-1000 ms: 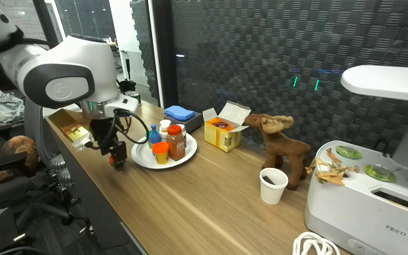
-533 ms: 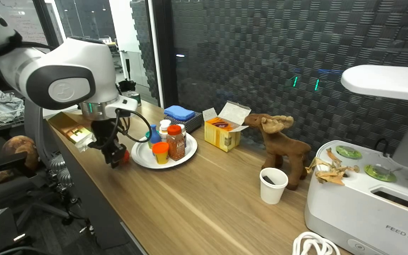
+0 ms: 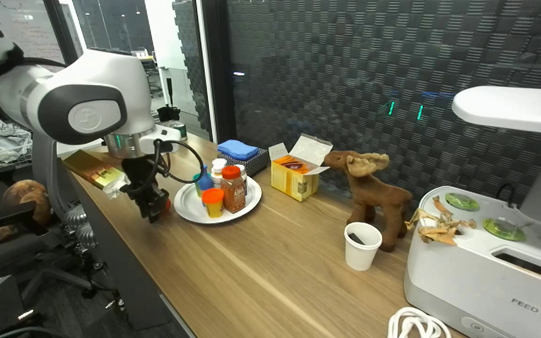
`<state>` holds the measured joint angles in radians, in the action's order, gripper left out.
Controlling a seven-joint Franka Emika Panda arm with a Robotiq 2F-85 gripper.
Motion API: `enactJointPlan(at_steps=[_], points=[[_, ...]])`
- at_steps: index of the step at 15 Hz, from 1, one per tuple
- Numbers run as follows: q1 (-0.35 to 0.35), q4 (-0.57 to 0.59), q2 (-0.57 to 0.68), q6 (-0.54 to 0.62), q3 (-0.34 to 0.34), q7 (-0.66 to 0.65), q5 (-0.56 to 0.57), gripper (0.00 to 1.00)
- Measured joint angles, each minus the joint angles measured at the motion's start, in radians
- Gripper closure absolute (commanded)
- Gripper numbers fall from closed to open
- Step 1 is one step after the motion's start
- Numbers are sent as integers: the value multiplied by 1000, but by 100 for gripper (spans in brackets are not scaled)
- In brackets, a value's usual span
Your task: Put the bottles on the tray
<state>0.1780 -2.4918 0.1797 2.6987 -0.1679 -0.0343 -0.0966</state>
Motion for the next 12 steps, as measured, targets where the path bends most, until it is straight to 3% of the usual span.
enactJointPlan(at_steps=[5,12], points=[[21,1,-3,11,19,-123,177,2],[30,22,3,19,16,-137,207,0]])
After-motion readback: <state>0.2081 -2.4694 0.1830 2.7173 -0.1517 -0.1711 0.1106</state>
